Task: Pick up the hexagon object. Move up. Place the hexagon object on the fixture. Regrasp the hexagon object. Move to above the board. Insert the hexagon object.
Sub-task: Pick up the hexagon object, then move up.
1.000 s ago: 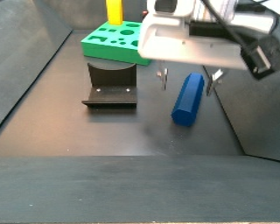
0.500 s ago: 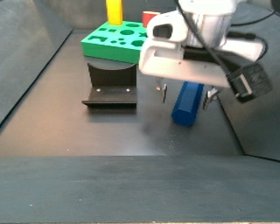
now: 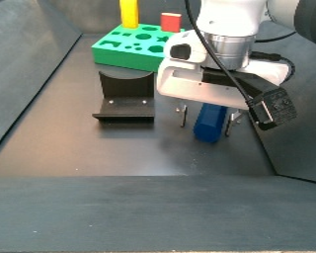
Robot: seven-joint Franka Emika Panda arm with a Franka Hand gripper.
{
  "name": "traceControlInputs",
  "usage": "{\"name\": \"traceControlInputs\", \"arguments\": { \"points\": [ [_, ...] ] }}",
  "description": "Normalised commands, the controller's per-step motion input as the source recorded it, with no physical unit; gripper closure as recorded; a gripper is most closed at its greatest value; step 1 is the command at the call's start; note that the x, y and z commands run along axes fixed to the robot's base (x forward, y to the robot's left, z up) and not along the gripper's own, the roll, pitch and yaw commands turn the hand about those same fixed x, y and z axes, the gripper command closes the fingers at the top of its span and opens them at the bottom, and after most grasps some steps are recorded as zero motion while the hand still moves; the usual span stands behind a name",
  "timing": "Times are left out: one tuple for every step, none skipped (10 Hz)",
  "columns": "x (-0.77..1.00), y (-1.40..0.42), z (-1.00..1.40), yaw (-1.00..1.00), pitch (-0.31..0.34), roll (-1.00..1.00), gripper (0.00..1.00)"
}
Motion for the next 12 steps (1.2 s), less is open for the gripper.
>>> {"name": "traceControlInputs", "arguments": {
  "points": [
    [0.0,0.0,0.0,0.0,0.0,0.0,1.0],
    [0.0,0.0,0.0,0.0,0.0,0.0,1.0],
    [0.0,0.0,0.0,0.0,0.0,0.0,1.0],
    [0.0,0.0,0.0,0.0,0.0,0.0,1.0],
    [0.0,0.0,0.0,0.0,0.0,0.0,1.0],
    [0.0,0.0,0.0,0.0,0.0,0.0,1.0],
    [0.0,0.0,0.0,0.0,0.0,0.0,1.0],
    [0.0,0.0,0.0,0.0,0.0,0.0,1.0],
    [0.0,0.0,0.0,0.0,0.0,0.0,1.0],
    [0.0,0.0,0.0,0.0,0.0,0.0,1.0],
    [0.0,0.0,0.0,0.0,0.0,0.0,1.0],
    [0.0,0.0,0.83,0.0,0.0,0.0,1.0]
  ]
}}
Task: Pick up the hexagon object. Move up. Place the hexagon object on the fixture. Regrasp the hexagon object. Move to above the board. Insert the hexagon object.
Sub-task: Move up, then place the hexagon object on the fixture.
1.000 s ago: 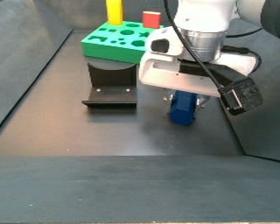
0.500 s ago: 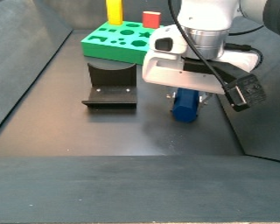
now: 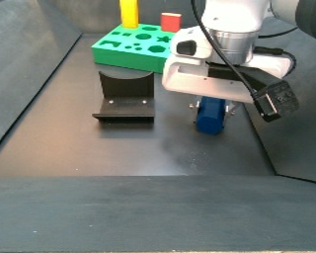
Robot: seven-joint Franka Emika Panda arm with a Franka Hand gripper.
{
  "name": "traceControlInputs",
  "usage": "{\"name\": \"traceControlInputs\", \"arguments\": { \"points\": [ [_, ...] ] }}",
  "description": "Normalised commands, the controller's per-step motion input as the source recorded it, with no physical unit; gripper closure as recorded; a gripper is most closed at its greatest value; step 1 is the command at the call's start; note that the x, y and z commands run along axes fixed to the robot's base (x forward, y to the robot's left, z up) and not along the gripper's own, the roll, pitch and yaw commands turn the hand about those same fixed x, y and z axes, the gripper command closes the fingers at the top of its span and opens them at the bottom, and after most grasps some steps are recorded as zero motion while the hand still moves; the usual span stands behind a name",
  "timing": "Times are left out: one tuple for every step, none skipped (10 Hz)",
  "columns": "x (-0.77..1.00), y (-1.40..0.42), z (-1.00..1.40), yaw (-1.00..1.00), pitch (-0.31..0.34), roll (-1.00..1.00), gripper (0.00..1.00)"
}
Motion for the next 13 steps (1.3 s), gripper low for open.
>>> {"name": "traceControlInputs", "arguments": {
  "points": [
    [0.02,-0.05,0.83,0.03,-0.007,-0.01,1.0],
    [0.0,-0.05,0.76,0.03,0.008,-0.01,1.0],
    [-0.01,-0.03,0.61,0.03,0.014,0.0,1.0],
    [-0.01,-0.02,0.48,0.02,0.025,0.01,1.0],
    [-0.01,-0.01,0.33,0.02,0.035,0.02,1.0],
    [0.0,0.0,1.0,0.0,0.0,0.0,1.0],
    [0.0,0.0,1.0,-0.01,-0.001,0.01,1.0],
    [-0.01,0.0,1.0,-0.01,0.012,0.01,1.0],
    [-0.01,0.01,1.0,-0.01,0.023,0.02,1.0],
    [-0.02,0.01,1.0,-0.02,0.03,0.02,1.0],
    [-0.02,0.01,1.0,-0.02,0.03,0.03,1.0],
    [-0.03,0.01,1.0,-0.02,0.034,0.04,1.0],
    [-0.03,0.01,1.0,-0.02,0.038,0.04,1.0]
  ]
}}
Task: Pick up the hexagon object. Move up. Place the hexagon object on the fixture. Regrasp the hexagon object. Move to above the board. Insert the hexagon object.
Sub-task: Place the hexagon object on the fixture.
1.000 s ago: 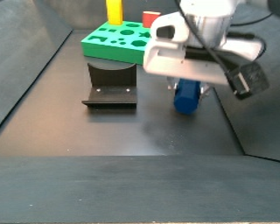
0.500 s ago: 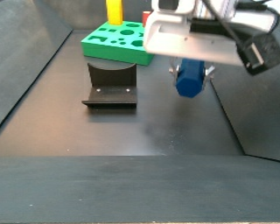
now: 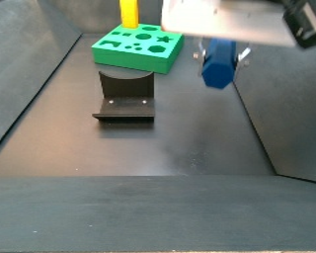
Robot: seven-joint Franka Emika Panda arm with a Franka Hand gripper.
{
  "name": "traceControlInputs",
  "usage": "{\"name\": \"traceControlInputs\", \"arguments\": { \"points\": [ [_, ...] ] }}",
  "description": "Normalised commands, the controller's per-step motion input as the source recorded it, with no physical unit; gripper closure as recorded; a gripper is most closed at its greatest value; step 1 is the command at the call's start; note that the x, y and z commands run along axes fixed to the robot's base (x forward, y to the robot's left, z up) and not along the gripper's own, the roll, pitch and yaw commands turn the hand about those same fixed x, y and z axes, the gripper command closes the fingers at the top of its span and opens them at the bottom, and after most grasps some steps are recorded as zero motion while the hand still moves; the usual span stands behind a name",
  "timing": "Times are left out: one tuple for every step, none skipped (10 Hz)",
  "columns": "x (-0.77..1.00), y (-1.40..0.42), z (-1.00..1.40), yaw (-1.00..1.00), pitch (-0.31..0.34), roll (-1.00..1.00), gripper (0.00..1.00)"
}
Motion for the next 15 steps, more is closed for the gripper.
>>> {"name": "traceControlInputs", "arguments": {
  "points": [
    [-0.03,0.01,0.96,-0.02,0.04,0.05,1.0],
    [-0.02,0.01,0.75,-0.01,0.048,0.05,1.0],
    [-0.01,0.01,0.59,-0.01,0.056,0.05,1.0],
    [-0.01,0.02,0.48,-0.01,0.064,0.06,1.0],
    [0.0,0.02,0.27,-0.01,0.078,0.06,1.0],
    [1.0,-0.44,-0.04,0.77,-0.126,0.51,1.0],
    [1.0,-0.44,-0.08,0.73,-0.112,0.51,1.0],
    [1.0,-0.41,-0.08,0.62,-0.106,0.5,1.0],
    [1.0,-0.33,-0.06,0.32,-0.092,0.29,1.0],
    [1.0,-0.28,-0.06,0.17,-0.082,0.17,1.0],
    [1.0,-0.25,-0.06,0.1,-0.07,0.11,1.0],
    [1.0,-0.23,-0.06,0.07,-0.06,0.1,1.0],
    [1.0,-0.19,-0.06,0.04,-0.035,0.1,1.0],
    [1.0,-0.17,-0.06,0.03,-0.025,0.1,1.0],
    [1.0,-0.13,-0.06,0.03,0.0,0.1,1.0]
  ]
}}
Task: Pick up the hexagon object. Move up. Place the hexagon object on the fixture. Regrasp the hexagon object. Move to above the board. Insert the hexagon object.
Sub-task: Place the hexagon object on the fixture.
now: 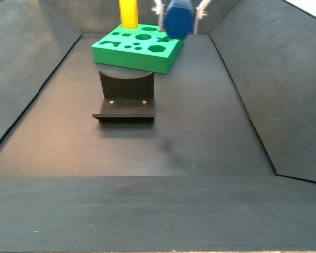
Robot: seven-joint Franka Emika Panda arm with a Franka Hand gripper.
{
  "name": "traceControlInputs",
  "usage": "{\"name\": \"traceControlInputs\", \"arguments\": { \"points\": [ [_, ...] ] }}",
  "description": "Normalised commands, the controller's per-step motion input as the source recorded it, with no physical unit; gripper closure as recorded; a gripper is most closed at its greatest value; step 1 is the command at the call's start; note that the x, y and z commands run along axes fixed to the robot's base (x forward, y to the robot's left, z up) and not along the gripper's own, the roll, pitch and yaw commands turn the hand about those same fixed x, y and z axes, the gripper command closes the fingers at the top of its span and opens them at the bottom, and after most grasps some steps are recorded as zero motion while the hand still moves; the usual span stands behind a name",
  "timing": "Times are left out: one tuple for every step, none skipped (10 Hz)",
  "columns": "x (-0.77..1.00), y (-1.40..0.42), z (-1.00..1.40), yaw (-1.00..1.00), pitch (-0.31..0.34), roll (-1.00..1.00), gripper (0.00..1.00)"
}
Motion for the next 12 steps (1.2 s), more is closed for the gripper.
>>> {"name": "traceControlInputs", "arguments": {
  "points": [
    [1.0,-0.11,-0.05,0.03,0.009,0.1,1.0],
    [0.96,-0.08,-0.05,0.03,0.028,0.11,1.0],
    [0.81,-0.06,-0.03,0.04,0.048,0.11,1.0],
    [0.69,-0.04,-0.02,0.04,0.062,0.11,1.0],
    [0.58,-0.03,-0.02,0.04,0.076,0.11,1.0],
    [1.0,0.75,0.13,0.19,0.165,-1.0,1.0],
    [0.89,0.73,0.13,0.19,0.171,-1.0,1.0],
    [0.79,0.6,0.1,0.15,0.18,-1.0,1.0],
    [0.68,0.37,0.04,0.12,0.196,-1.0,1.0],
    [0.61,0.19,0.01,0.11,0.206,-1.0,1.0],
    [0.52,0.05,0.0,0.08,0.219,-1.0,1.0],
    [0.47,0.05,0.0,0.07,0.227,-1.0,1.0]
  ]
}}
